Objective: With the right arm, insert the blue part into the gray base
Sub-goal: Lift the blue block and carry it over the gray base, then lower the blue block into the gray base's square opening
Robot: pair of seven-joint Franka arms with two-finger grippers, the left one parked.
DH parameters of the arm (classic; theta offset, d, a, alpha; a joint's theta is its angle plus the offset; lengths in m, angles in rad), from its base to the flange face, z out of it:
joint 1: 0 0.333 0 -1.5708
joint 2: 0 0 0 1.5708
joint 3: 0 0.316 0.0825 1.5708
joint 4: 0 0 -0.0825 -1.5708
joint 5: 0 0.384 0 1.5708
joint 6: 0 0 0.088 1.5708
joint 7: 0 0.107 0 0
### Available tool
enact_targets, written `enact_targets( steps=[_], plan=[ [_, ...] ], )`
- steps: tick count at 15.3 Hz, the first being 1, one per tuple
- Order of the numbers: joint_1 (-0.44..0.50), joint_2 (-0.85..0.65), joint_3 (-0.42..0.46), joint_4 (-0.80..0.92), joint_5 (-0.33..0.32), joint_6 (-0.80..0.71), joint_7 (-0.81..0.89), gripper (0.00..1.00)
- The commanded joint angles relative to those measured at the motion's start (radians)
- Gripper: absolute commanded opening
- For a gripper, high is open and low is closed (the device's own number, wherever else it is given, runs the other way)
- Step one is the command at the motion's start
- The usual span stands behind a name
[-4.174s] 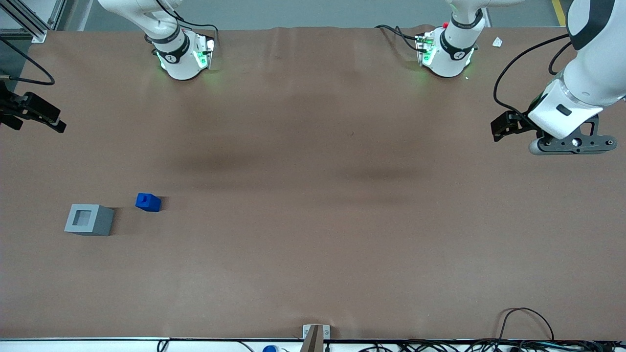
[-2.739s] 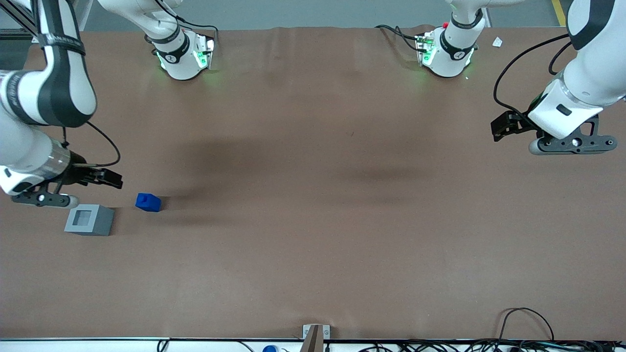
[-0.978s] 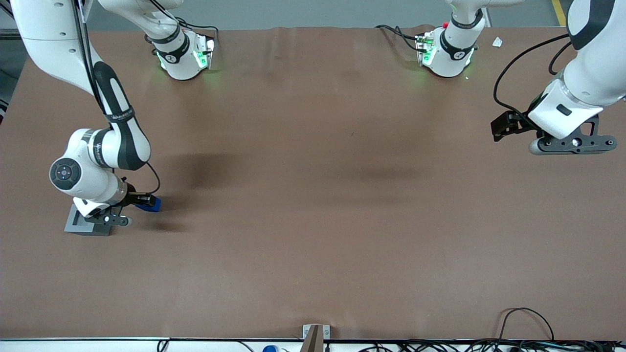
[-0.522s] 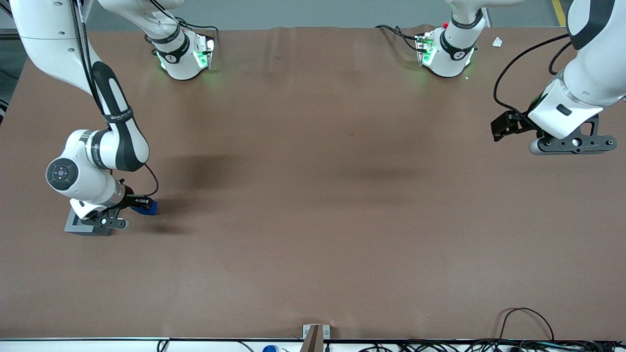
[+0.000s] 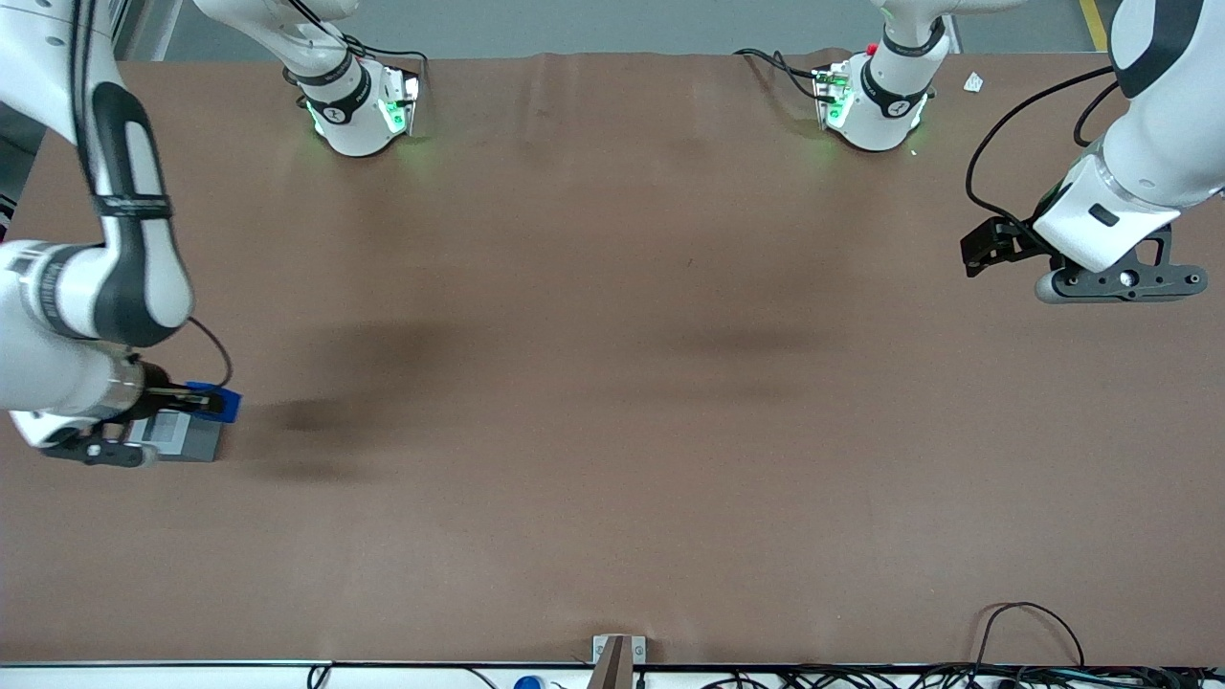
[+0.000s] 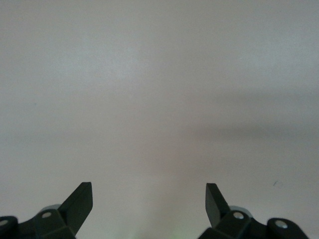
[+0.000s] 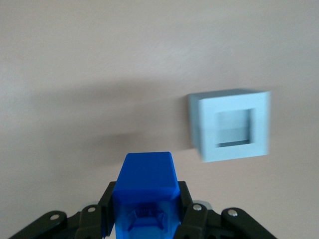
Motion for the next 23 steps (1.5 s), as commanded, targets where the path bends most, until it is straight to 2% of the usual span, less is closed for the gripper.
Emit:
enact_targets(
  steps=[1,6,23],
  plan=[
    [-0.078,0.022,0.013,0.065,-0.001,-0.026,-0.085,0.11],
    [-0.166,0.132,0.015,0.152,-0.001,-0.026,-0.179,0.11],
    [-0.176,0.232,0.015,0.206,-0.007,-0.01,-0.197,0.11]
  ],
)
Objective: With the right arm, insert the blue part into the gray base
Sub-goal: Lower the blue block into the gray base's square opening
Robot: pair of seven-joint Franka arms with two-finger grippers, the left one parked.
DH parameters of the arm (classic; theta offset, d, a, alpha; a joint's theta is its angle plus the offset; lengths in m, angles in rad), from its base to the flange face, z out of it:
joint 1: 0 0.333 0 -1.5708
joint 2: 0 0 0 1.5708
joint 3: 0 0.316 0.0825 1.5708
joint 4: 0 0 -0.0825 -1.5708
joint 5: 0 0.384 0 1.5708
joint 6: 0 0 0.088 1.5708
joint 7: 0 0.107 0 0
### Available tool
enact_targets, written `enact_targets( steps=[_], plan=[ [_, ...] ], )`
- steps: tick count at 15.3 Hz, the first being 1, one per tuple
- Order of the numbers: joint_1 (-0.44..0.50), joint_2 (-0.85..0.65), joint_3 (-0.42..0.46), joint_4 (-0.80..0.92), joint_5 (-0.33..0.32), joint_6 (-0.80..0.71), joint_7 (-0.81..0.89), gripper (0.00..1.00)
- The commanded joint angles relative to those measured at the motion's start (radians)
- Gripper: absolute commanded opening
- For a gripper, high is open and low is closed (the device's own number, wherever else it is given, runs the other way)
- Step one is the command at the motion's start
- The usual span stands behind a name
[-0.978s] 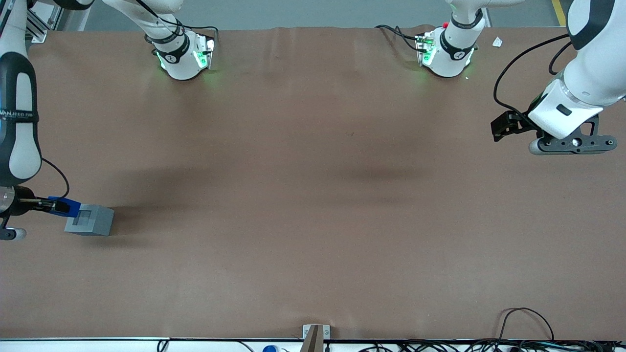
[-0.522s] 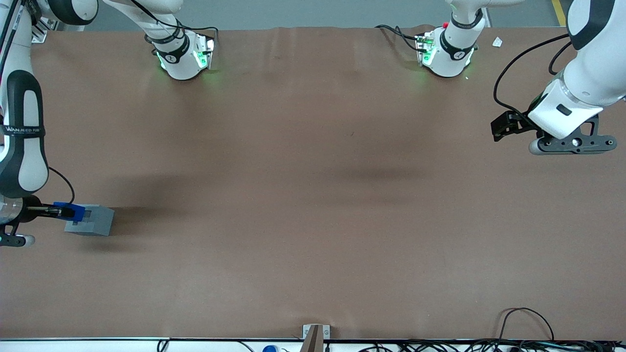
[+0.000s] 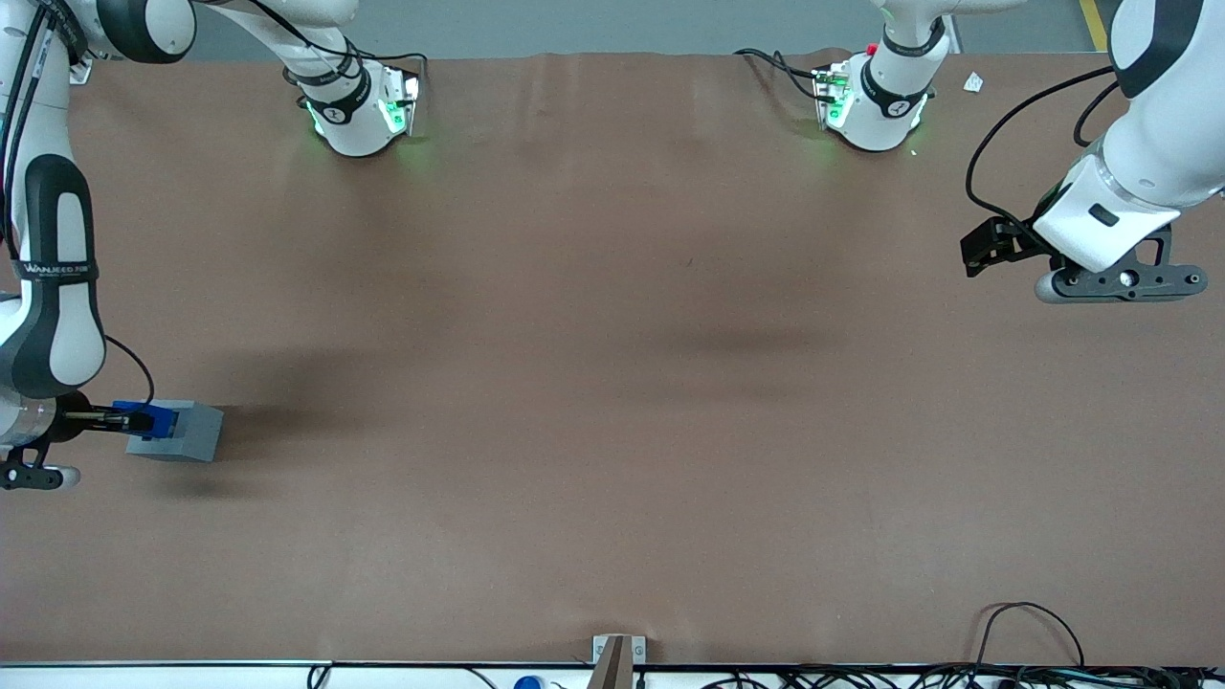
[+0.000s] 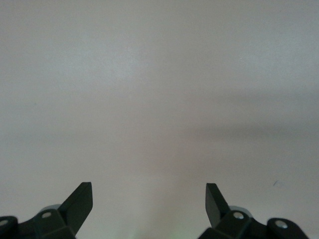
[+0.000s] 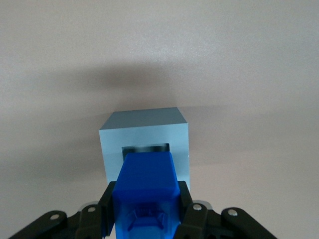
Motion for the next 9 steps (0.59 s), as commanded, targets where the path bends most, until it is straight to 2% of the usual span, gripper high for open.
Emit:
enact_targets(
  steps=[1,9],
  plan=[
    [-0.018,0.015,0.013,0.025,-0.007,-0.008,-0.025,0.11],
    [-0.016,0.035,0.013,0.027,-0.01,0.015,-0.028,0.11]
  ],
)
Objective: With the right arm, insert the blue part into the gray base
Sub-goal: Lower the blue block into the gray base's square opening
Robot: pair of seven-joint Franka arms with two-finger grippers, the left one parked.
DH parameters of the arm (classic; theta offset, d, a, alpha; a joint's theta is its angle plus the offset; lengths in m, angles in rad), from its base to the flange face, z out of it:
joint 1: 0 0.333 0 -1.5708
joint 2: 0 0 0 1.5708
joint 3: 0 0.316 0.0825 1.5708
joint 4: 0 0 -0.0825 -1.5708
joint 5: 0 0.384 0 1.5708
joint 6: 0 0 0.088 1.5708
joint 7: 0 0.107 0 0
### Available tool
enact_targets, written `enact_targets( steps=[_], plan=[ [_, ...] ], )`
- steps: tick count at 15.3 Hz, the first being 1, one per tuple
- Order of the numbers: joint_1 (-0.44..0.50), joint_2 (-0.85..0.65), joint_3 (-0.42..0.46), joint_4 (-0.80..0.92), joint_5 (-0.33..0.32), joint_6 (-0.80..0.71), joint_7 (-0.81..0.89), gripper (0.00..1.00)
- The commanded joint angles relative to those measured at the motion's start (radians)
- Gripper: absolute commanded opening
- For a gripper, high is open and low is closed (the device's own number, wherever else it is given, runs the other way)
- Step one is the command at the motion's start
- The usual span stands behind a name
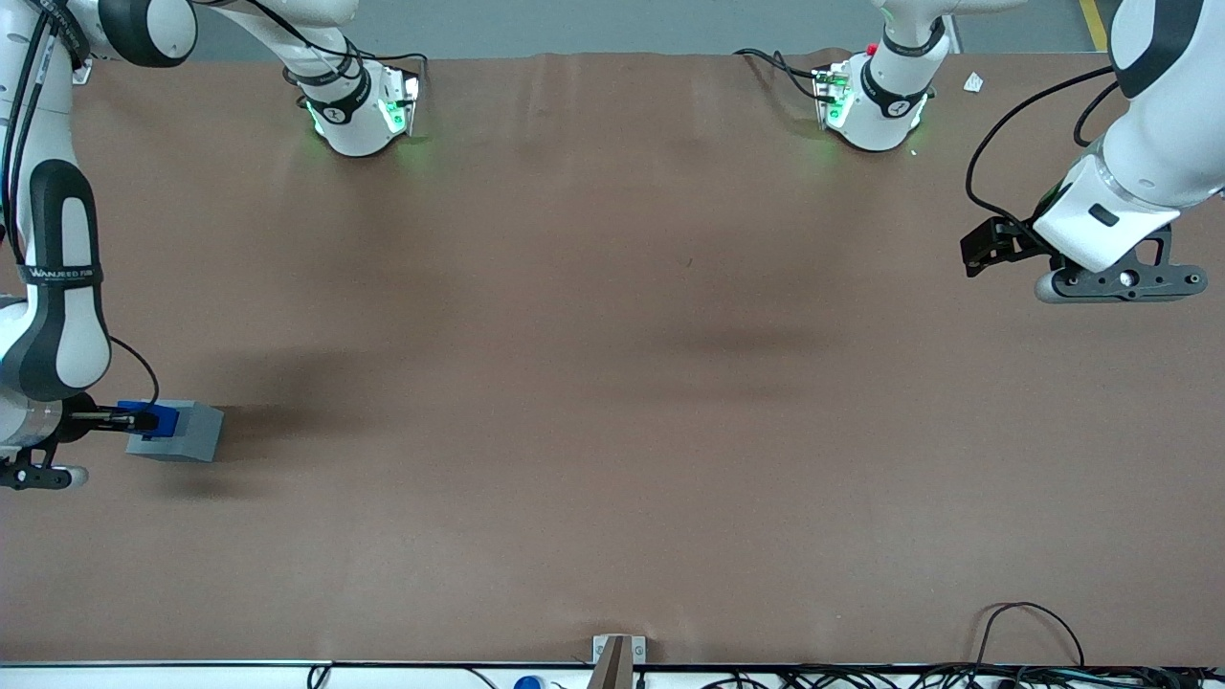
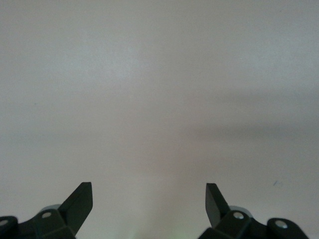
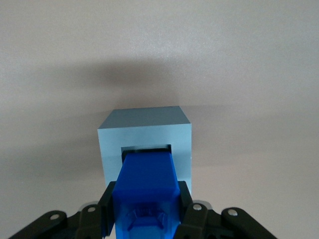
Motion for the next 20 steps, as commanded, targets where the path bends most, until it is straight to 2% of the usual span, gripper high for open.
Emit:
enact_targets(
  steps=[1,7,9,10,13,14,15,20],
  plan=[
    [-0.016,0.025,0.013,0.025,-0.01,0.029,-0.021,0.11],
    [-0.015,0.034,0.014,0.025,-0.01,0.055,-0.044,0.11],
    [-0.012,0.034,0.014,0.025,-0.007,0.054,-0.042,0.15],
    [-0.012,0.034,0.014,0.023,-0.006,0.054,-0.041,0.23],
    [-0.009,0.033,0.014,0.022,0.001,0.054,-0.045,0.58],
    [-0.009,0.033,0.014,0.022,0.001,0.054,-0.047,0.83],
    [-0.01,0.03,0.014,0.023,0.001,0.052,-0.047,1.0],
    [0.002,0.001,0.019,0.022,0.001,0.022,-0.047,1.0]
  ],
)
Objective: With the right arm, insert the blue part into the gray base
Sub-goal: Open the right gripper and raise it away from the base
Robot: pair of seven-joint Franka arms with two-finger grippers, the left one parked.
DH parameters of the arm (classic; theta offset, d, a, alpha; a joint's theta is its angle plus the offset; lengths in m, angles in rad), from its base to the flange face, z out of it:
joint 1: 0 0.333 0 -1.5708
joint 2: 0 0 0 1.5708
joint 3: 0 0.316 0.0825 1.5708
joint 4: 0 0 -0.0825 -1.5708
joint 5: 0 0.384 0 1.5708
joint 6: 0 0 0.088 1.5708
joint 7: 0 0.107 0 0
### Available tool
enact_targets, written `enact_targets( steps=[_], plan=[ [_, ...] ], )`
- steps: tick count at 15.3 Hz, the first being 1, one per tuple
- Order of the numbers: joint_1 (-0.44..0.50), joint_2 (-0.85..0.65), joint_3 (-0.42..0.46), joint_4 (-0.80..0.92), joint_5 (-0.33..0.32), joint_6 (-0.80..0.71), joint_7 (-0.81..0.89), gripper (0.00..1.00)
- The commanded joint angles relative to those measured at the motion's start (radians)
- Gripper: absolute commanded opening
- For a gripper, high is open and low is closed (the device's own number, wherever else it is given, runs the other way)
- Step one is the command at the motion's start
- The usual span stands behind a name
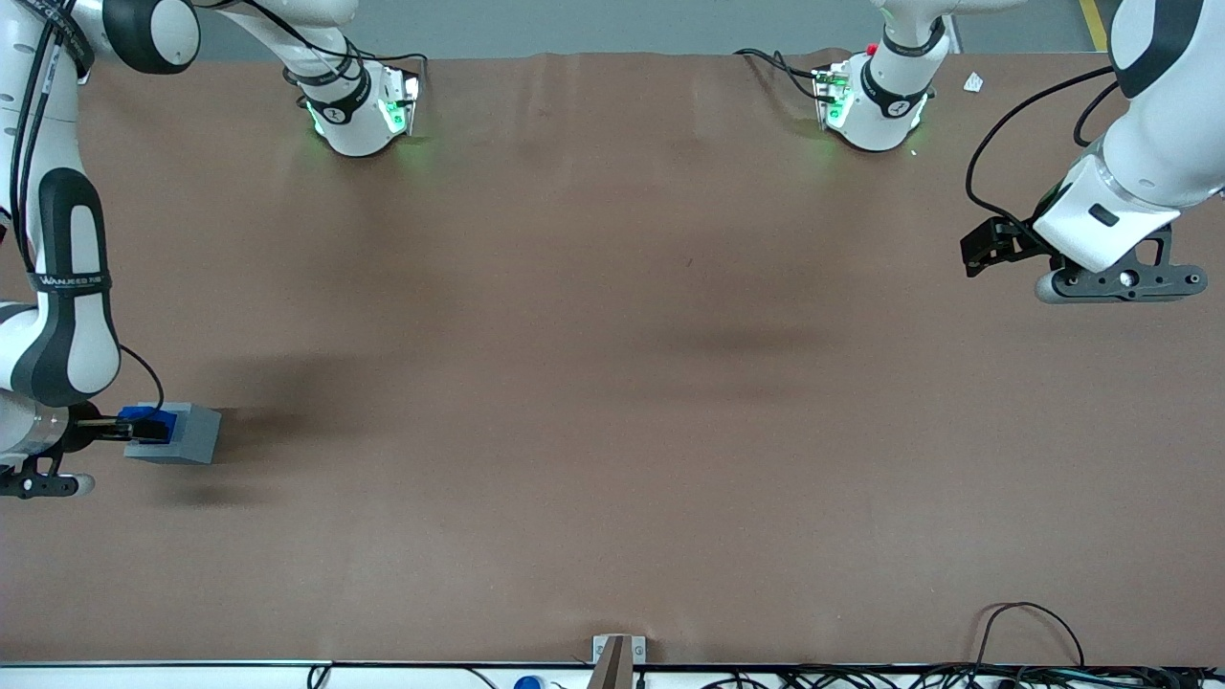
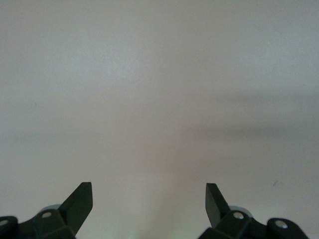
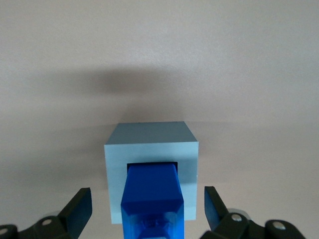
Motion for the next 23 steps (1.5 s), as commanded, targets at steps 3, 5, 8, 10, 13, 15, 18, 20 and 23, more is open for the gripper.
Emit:
enact_targets(
  steps=[3,5,8,10,13,15,18,20,23],
  plan=[
    [0.055,-0.121,0.01,0.011,-0.004,-0.142,0.001,1.0],
    [0.07,-0.185,0.01,0.011,0.002,-0.191,0.003,1.0],
    [0.133,-0.3,0.011,0.013,0.005,-0.288,0.032,1.0],
    [0.184,-0.383,0.011,0.013,0.006,-0.353,0.176,1.0],
    [0.271,-0.475,0.013,0.014,0.007,-0.452,0.343,1.0],
    [0.303,-0.523,0.013,0.013,0.008,-0.504,0.365,1.0],
    [0.334,-0.609,0.011,-0.019,0.008,-0.55,0.362,1.0],
    [0.345,-0.688,0.011,-0.085,0.007,-0.547,0.362,1.0],
    [0.343,-0.768,0.01,-0.176,0.005,-0.532,0.357,1.0]
  ],
)
